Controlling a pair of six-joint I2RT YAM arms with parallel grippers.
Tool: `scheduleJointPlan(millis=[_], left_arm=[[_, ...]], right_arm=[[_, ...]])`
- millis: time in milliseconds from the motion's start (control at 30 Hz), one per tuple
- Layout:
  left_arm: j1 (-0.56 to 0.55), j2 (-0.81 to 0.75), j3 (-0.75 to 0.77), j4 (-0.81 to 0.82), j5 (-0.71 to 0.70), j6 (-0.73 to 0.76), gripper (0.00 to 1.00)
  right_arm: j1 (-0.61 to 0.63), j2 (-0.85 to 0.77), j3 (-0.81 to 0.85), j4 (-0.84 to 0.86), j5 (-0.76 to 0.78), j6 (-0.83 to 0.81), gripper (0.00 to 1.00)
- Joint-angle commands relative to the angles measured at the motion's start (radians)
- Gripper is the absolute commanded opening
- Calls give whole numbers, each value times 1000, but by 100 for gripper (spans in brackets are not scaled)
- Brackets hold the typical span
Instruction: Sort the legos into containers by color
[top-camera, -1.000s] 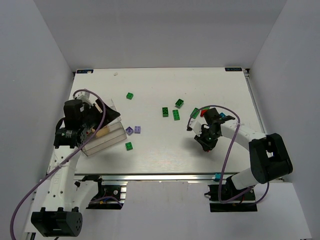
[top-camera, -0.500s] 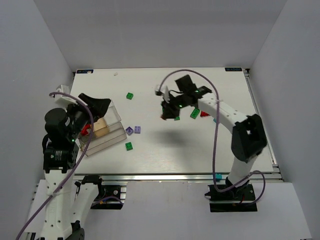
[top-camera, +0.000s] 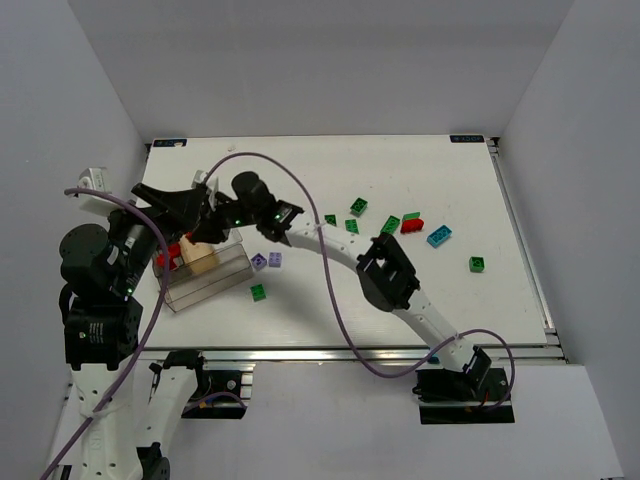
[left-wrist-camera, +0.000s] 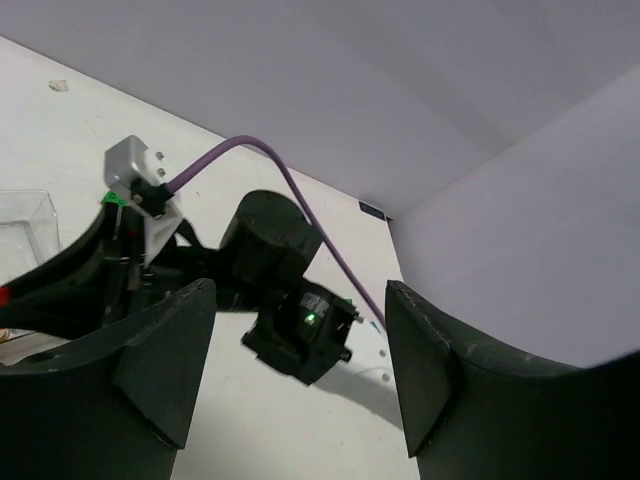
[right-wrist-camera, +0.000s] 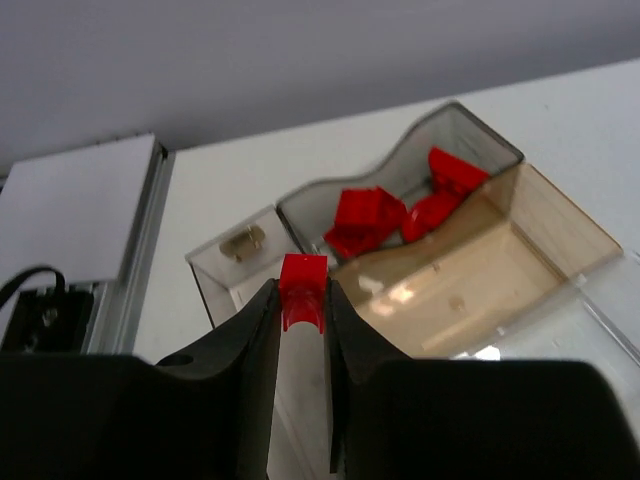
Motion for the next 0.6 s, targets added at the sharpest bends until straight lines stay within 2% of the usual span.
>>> scheduleJointPlan(millis=[0,200,567], left_arm=[[5,-2,34,-84,-21,18,78],[5,-16,27,-122,-3,24,79],[-4,-25,44,-177,10,46,80]], right_arm=[[64,14,34,305,158,102,0],[128,115,118,433,309,79,0],[179,213,136,496,450,-16,0]])
